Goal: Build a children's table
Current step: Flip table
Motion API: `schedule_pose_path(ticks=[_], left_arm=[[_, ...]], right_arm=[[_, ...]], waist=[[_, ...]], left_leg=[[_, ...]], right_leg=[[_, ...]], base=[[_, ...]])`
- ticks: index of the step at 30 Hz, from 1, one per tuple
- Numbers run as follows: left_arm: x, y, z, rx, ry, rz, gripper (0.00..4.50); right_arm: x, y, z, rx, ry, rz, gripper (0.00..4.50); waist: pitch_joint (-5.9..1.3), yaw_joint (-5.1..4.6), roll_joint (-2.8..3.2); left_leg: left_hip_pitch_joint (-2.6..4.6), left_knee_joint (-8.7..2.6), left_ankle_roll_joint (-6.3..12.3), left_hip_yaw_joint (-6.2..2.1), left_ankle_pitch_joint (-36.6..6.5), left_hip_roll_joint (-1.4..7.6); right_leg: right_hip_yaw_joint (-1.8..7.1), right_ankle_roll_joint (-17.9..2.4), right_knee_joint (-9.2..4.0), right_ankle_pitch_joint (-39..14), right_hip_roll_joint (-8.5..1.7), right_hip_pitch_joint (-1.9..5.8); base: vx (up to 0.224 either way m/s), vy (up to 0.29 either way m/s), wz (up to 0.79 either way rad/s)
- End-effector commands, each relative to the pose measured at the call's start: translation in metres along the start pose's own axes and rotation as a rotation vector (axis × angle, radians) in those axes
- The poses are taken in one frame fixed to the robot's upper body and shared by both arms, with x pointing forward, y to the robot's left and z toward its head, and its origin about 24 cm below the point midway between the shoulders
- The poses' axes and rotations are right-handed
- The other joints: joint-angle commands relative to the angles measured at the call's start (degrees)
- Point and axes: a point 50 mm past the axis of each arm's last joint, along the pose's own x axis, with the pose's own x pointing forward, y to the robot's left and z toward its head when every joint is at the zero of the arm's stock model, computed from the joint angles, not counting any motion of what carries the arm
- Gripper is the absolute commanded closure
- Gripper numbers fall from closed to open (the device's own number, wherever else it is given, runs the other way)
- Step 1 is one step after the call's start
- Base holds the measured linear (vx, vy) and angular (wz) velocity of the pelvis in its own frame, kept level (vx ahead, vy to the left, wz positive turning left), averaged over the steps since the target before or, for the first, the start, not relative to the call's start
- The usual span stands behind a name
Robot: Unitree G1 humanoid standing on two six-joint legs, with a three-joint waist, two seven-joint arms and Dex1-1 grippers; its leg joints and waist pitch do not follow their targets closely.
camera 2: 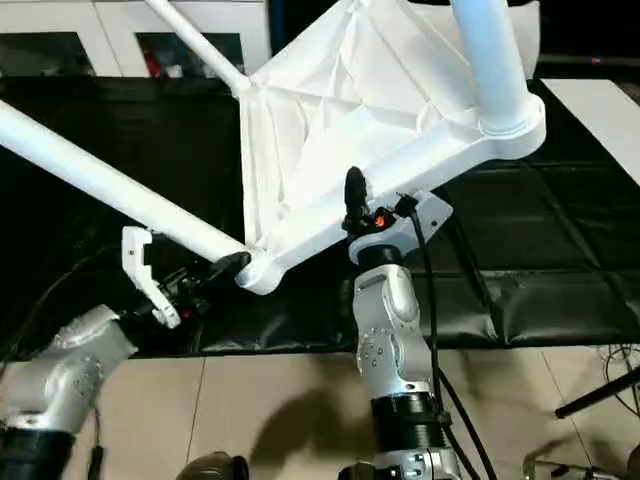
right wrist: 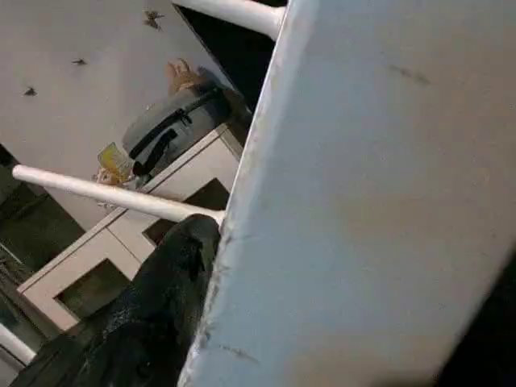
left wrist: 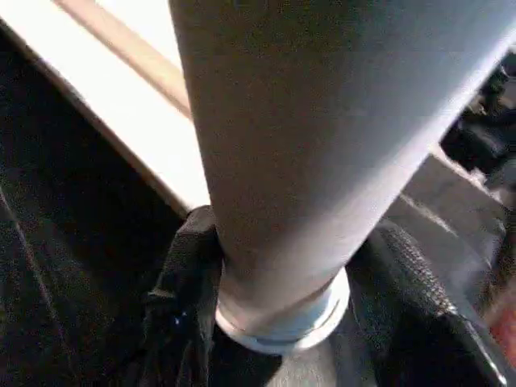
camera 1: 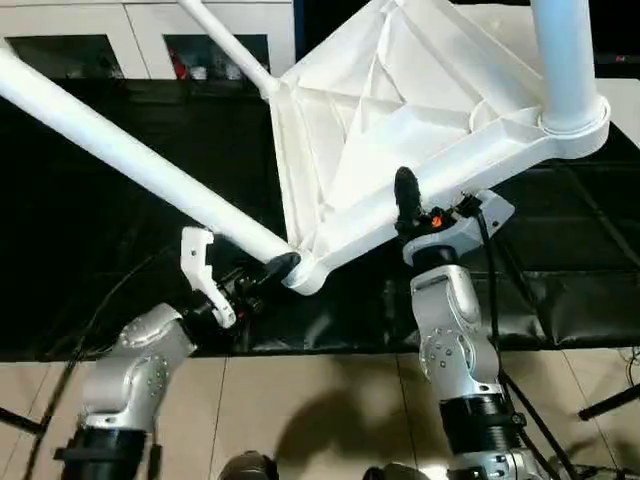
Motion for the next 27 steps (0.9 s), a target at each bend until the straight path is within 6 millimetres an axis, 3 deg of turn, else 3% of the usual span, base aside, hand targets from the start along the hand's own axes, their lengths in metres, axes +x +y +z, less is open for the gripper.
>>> schedule_pose_path(ticks=[1,3,5,6,7,8,10,11,15,17,20,21,22,25,27], left_arm=[[-0.022,0.020,0.025,0.103,-0.034,0.077,1.68],[-0.026,0.023,0.031,0.157,-0.047,0.033,1.71],[-0.029,0.027,0.035,0.218,-0.035,0.010,1.73],[-0.029,0.027,0.035,0.218,-0.035,0.010,1.29],[-0.030,0.027,0.035,0.217,-0.037,0.003,1.29],[-0.032,0.027,0.036,0.222,-0.036,-0.008,1.29],[-0.034,0.028,0.036,0.226,-0.029,-0.018,1.21],[-0.037,0.028,0.035,0.227,-0.012,-0.030,0.82],[-0.044,0.022,0.030,0.189,0.002,-0.056,0.71],[-0.049,0.018,0.025,0.181,0.025,-0.074,0.33],[-0.057,0.010,0.015,0.164,0.084,-0.099,0.32],[-0.062,0.004,0.008,0.164,0.118,-0.104,0.10],[-0.064,0.002,0.005,0.166,0.127,-0.103,0.10],[-0.069,-0.005,-0.002,0.182,0.152,-0.098,0.00],[-0.069,-0.009,-0.001,0.202,0.147,-0.105,0.00]], right_arm=[[-0.013,-0.005,0.031,-0.151,-0.233,0.022,2.30],[-0.012,-0.003,0.029,-0.146,-0.233,0.027,2.30],[-0.011,-0.003,0.028,-0.137,-0.235,0.024,2.30],[-0.011,-0.003,0.028,-0.137,-0.235,0.024,2.31],[-0.011,-0.003,0.029,-0.134,-0.236,0.022,2.31],[-0.010,-0.003,0.029,-0.133,-0.237,0.021,2.33],[-0.010,-0.003,0.029,-0.132,-0.239,0.019,2.36],[-0.009,-0.004,0.030,-0.130,-0.240,0.016,2.44],[-0.009,-0.004,0.031,-0.131,-0.245,0.014,2.51],[-0.009,-0.004,0.033,-0.137,-0.256,0.016,2.52],[-0.007,-0.003,0.037,-0.175,-0.277,0.009,2.52],[-0.004,-0.001,0.042,-0.193,-0.296,0.002,2.52],[-0.003,-0.001,0.044,-0.200,-0.301,0.000,2.52],[0.003,0.003,0.051,-0.230,-0.322,0.002,2.52],[0.007,0.006,0.053,-0.262,-0.321,0.013,2.52]], waist=[[-5.66,0.01,1.19],[-5.79,0.16,1.37],[-5.75,0.48,1.66],[-5.54,0.60,1.49],[-5.50,0.80,1.53],[-5.32,1.25,2.05],[-5.16,1.05,2.04],[-5.05,0.73,2.06],[-5.19,0.41,1.86],[-5.16,0.29,1.91],[-5.19,-0.07,1.92],[-5.13,-0.06,1.78],[-5.12,-0.14,1.13],[-4.97,-0.15,1.53],[-4.75,-0.06,1.11]], left_leg=[[1.27,-3.16,1.14,-1.01,-1.7,2.19],[1.28,-3.05,1.29,-1.01,-1.4,2.14],[1.77,-3.01,1.54,-0.87,-2.0,2.25],[1.59,-3.20,1.57,-0.86,-2.8,2.20],[1.75,-3.25,1.53,-0.80,-3.6,2.29],[1.89,-3.61,0.71,-0.87,-6.9,2.42],[1.72,-4.05,-0.11,-1.06,-8.8,2.55],[1.90,-4.42,-1.23,-1.12,-11.8,2.57],[1.65,-4.37,-1.34,-1.10,-11.8,2.50],[1.68,-4.25,-0.84,-0.99,-11.6,2.39],[1.56,-4.18,0.03,-0.93,-10.1,2.35],[1.51,-4.18,0.13,-0.97,-10.3,2.36],[1.43,-4.25,0.23,-0.87,-10.1,2.42],[1.76,-4.26,0.50,-0.80,-11.4,2.45],[1.88,-4.47,-0.12,-0.73,-12.9,2.45]], right_leg=[[2.86,-11.3,-2.33,10.0,-4.11,3.81],[2.88,-11.4,-2.28,10.2,-4.16,3.82],[2.81,-11.3,-2.51,9.7,-4.02,3.17],[2.83,-11.3,-2.55,8.5,-3.98,3.36],[2.87,-11.2,-2.68,7.4,-4.05,3.23],[2.91,-10.8,-3.09,1.5,-4.38,3.16],[2.86,-10.3,-3.28,-1.7,-4.41,3.34],[2.90,-9.7,-3.54,-5.4,-4.41,3.27],[3.14,-9.9,-3.64,-5.9,-4.71,3.33],[3.18,-9.9,-3.83,-6.3,-4.59,3.13],[3.07,-10.0,-3.72,-5.0,-4.24,2.98],[3.11,-10.1,-3.73,-5.7,-4.36,3.10],[3.13,-9.9,-3.82,-6.0,-4.31,3.22],[3.21,-9.0,-4.19,-9.7,-4.25,2.62],[3.29,-8.0,-4.51,-12.3,-4.04,2.42]], base=[[0.000,0.000,0.00],[0.000,0.000,0.00],[0.000,0.000,0.00],[0.000,0.000,0.00],[0.000,0.000,0.00],[0.000,0.000,0.00],[0.000,0.000,0.00],[0.000,0.000,0.00],[0.000,0.000,0.00],[0.000,0.000,0.00],[0.000,0.000,0.00],[0.000,0.000,0.00],[0.000,0.000,0.00],[0.000,0.000,0.00],[0.000,0.000,0.00]])
